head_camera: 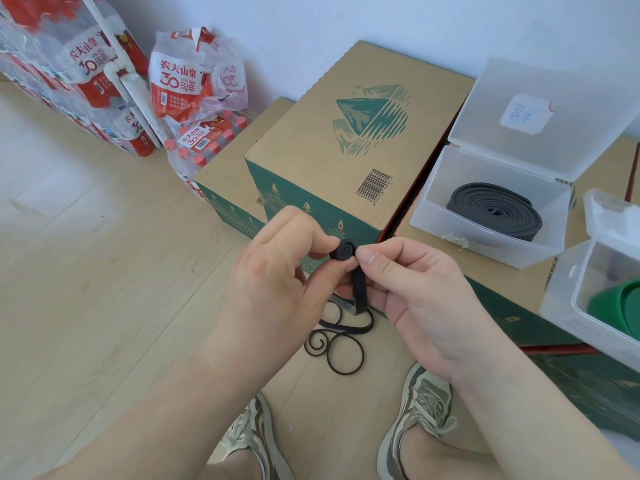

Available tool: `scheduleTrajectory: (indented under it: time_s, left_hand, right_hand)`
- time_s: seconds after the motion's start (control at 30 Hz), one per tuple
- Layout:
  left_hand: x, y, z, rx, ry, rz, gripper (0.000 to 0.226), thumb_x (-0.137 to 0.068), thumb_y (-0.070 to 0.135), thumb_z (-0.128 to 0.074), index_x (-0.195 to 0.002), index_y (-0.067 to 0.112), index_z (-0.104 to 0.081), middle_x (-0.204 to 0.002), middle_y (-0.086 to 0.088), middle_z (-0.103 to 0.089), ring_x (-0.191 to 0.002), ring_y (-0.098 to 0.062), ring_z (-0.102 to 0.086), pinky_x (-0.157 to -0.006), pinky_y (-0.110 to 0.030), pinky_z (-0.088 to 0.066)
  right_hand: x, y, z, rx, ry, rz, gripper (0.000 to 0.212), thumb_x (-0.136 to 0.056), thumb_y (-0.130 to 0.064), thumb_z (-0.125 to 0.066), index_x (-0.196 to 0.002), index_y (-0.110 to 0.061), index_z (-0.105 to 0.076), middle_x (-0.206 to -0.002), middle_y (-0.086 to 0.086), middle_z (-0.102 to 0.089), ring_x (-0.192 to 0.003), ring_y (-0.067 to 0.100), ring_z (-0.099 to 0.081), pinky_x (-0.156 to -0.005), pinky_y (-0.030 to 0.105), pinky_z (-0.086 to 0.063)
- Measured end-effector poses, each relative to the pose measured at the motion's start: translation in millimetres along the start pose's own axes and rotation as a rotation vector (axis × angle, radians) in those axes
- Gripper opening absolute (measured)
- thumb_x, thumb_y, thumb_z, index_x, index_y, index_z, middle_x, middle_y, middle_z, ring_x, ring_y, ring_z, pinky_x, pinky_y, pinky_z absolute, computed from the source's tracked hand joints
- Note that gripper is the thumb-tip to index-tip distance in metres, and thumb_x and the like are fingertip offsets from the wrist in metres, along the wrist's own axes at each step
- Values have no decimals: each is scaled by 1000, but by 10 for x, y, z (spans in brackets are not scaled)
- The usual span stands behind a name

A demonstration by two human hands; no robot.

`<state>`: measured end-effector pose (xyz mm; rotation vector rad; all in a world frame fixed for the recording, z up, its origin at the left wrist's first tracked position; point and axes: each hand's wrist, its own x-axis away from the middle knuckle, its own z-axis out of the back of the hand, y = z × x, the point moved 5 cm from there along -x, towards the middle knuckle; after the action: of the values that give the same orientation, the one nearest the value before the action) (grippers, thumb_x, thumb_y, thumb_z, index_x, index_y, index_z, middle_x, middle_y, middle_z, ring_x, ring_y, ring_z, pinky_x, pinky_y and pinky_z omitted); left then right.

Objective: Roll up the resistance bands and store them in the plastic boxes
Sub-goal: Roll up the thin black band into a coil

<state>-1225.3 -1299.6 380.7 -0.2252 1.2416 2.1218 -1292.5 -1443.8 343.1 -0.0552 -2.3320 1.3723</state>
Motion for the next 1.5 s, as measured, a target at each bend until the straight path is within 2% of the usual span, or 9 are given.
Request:
scheduleTrajectory:
  time_s: [0.2, 0.43, 0.53, 0.67, 0.8, 0.93, 1.13, 1.33, 1.5]
  left_hand:
    - [-4, -32, 0, 33, -36, 15, 28, -79, 20, -88, -77, 6, -65, -77, -1, -62, -70, -23, -61, -56, -42, -49]
    - [-1, -30, -95, 59, -162, 13, 5, -89, 5, -79, -86, 9, -76, -83, 1, -69, -79, -14, -66, -65, -33, -54]
    - [-4, -61, -74, 20, -167, 52, 13, -85, 9, -82, -93, 14, -73, -88, 5, -67, -85, -12, -65, -67, -34, -55]
    - [35, -24, -109, 30, -217, -15, 42, -87, 7, -80, -128, 13, -70, -102, 3, -70, -93, -10, -67, -74, -29, -57]
    - [15, -33, -51, 16, -113, -15, 29, -88, 12, -78, -116, 9, -77, -93, 1, -70, -81, -8, -65, -69, -29, -55]
    - [0, -24, -43, 4, -105, 33, 14, -82, 17, -84, -92, 10, -76, -83, 1, -67, -76, -16, -64, -62, -38, -54]
    - [-15, 2, -20, -7, -45, 52, 31, -76, 15, -92, -76, 8, -62, -76, -1, -61, -69, -23, -60, -56, -42, -50]
    - [27, -113, -132, 116, -248, 288, 20, -78, 32, -86, -84, 24, -69, -84, 7, -71, -77, -18, -69, -62, -38, -56]
    - [22, -166, -151, 178, -278, 416, 29, -84, 6, -82, -90, 31, -67, -86, 13, -73, -77, -9, -68, -64, -25, -56]
  right_hand:
    - [5, 6, 16, 104, 21, 47, 6, -81, -14, -79, -78, -11, -74, -81, 18, -74, -78, 34, -70, -93, 67, -52]
    - [-16, -30, 93, 262, 99, 158, 16, -98, 0, -65, -85, -9, -67, -78, 11, -74, -73, 23, -69, -73, 33, -57]
    - [0, -54, 60, 368, 72, 195, 14, -100, 2, -60, -91, -9, -65, -78, 5, -74, -71, 19, -67, -71, 27, -56]
    - [16, -77, -17, 367, -9, 220, 17, -99, 0, -61, -93, -13, -70, -85, 10, -75, -77, 19, -67, -76, 31, -58]
    - [5, -78, 0, 238, 62, 171, 4, -89, -10, -73, -92, -10, -76, -84, 11, -79, -71, 21, -71, -69, 29, -57]
    - [12, -82, 29, 217, 105, 125, 16, -70, -25, -82, -81, -15, -78, -82, 15, -80, -70, 24, -74, -67, 33, -57]
    - [28, -71, 7, 136, 51, 90, 8, -78, -7, -77, -85, -7, -73, -78, 11, -77, -67, 18, -72, -64, 22, -57]
    - [36, -90, 68, 501, 173, 245, 19, -93, 4, -69, -88, -14, -71, -78, 0, -77, -69, 14, -71, -70, 24, -59]
    - [82, -119, 0, 790, 116, 410, 25, -91, 6, -68, -86, -18, -71, -85, -4, -71, -80, 13, -66, -72, 18, -52]
